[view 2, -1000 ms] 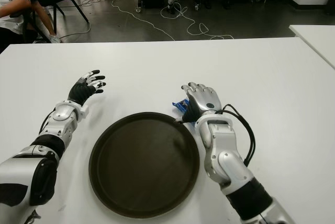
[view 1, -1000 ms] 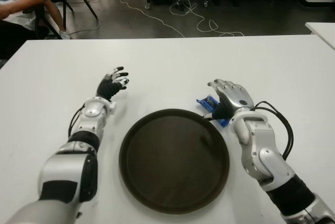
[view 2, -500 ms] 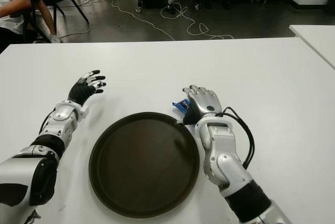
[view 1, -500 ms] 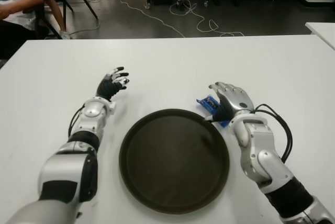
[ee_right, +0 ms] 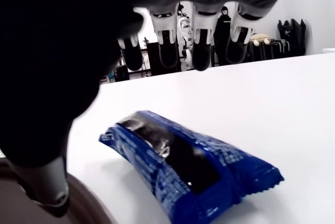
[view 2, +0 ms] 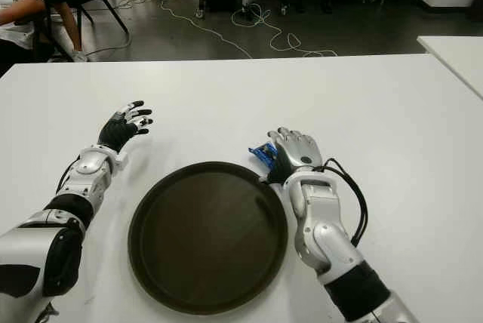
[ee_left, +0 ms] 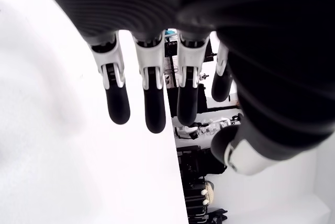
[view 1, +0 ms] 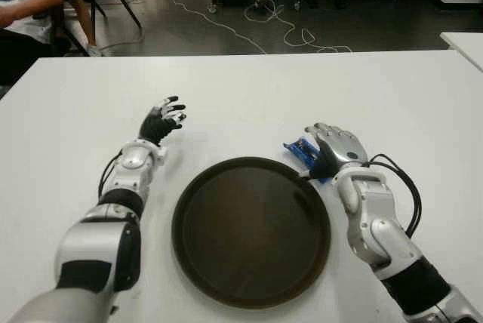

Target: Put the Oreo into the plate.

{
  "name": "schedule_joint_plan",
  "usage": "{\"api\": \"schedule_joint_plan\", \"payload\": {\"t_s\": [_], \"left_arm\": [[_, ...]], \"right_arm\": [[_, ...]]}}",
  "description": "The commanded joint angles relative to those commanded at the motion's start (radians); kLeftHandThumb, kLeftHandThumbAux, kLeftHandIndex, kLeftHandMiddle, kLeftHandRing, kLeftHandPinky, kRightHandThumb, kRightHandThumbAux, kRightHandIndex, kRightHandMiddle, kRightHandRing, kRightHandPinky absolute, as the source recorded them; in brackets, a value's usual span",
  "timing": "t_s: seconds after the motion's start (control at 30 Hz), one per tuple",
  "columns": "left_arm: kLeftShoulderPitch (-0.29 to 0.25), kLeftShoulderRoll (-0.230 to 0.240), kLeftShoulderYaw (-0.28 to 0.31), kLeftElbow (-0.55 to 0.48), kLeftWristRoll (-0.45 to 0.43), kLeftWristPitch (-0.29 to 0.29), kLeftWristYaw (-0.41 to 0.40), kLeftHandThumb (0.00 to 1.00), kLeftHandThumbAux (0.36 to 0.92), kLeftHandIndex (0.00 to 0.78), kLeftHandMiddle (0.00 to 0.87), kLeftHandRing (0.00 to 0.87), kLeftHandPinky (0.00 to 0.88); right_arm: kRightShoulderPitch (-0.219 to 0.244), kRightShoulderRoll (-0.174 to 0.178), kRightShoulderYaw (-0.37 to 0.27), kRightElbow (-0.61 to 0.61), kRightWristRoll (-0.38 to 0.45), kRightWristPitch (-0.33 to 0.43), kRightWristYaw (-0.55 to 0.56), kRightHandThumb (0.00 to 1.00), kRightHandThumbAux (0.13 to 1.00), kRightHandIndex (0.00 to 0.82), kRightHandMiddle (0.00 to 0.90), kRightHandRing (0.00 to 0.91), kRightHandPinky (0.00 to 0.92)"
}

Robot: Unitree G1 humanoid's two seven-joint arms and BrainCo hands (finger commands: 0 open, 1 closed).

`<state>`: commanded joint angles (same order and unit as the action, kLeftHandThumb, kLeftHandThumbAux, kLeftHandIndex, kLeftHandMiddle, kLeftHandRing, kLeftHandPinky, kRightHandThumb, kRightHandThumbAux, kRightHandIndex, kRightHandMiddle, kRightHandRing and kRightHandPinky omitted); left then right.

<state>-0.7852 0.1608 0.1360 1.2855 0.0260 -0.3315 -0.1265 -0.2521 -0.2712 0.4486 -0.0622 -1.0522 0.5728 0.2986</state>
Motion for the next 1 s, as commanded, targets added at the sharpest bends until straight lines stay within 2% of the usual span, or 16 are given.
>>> {"api": "schedule_joint_plan", "payload": {"t_s": [0.2, 0.57, 1.0], "left_arm": [[0.001, 0.000, 0.001, -0.001, -0.003, -0.004, -0.005, 0.120, 0.685, 0.146, 0.224, 0.228, 0.236], [0.000, 0.001, 0.001, 0.000, -0.002, 0.000, -0.006, 0.104, 0.701, 0.143, 0.219, 0.221, 0.224], [0.000, 0.001, -0.001, 0.000, 0.000, -0.005, -0.002, 0.104, 0.680, 0.151, 0.222, 0.225, 0.235]], "right_arm": [[-0.030, -0.003, -0.029, 0.122, 0.047, -0.051, -0.080, 0.000, 0.699, 0.077, 0.080, 0.079, 0.061], [-0.041, 0.000, -0.039, 0.134, 0.054, -0.042, -0.100, 0.000, 0.708, 0.084, 0.083, 0.080, 0.060], [-0.043, 0.007, -0.053, 0.135, 0.068, -0.030, -0.120, 0.000, 0.722, 0.090, 0.093, 0.086, 0.061]]}}
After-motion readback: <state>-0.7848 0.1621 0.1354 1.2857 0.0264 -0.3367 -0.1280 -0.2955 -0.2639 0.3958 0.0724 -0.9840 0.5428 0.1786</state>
